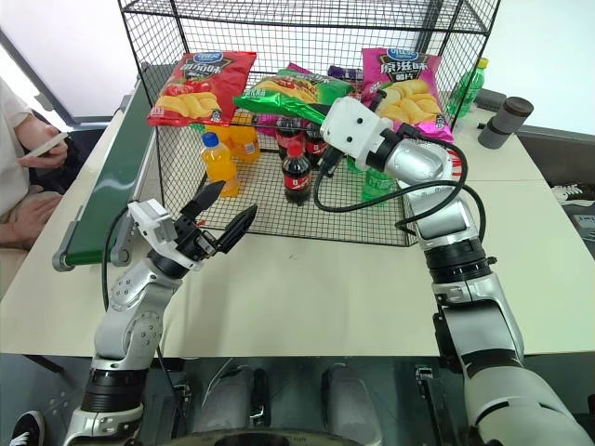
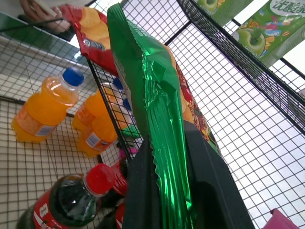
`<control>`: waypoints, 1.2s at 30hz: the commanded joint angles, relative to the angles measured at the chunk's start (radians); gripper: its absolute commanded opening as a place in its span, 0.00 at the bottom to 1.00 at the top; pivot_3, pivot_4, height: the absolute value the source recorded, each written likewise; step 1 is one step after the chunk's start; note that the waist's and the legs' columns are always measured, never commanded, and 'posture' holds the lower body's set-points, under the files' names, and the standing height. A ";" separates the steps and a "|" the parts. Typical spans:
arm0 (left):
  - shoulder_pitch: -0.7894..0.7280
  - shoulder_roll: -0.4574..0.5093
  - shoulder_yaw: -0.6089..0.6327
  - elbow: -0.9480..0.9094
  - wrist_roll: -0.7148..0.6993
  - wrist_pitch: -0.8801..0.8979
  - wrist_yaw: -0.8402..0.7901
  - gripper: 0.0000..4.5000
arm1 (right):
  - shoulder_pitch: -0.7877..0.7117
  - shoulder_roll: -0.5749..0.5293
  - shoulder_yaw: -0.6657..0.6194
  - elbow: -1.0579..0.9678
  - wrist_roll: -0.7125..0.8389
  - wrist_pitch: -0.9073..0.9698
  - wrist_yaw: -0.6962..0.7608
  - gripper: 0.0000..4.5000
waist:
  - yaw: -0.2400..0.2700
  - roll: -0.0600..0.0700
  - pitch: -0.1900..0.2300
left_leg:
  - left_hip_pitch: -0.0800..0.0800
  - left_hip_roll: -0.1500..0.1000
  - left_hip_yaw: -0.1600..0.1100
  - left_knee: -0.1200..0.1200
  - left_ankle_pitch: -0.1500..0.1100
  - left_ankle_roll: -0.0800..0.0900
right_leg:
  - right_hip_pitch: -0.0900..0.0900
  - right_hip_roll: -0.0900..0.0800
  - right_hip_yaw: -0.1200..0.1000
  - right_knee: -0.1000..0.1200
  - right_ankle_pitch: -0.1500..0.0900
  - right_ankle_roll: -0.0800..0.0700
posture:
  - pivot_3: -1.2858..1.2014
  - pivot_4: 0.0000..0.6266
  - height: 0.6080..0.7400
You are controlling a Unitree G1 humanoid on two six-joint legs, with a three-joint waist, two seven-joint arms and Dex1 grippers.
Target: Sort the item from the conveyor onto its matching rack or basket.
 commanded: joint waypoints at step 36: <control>-0.003 -0.023 -0.018 -0.022 0.002 -0.031 0.016 1.00 | -0.221 -0.030 0.054 0.490 -0.123 -0.452 -0.087 0.74 | -0.001 0.000 0.000 | 0.000 0.000 0.000 0.000 0.000 0.000 | 0.000 -0.001 0.000 0.000 0.000 0.000 | 0.52 0.24 1.00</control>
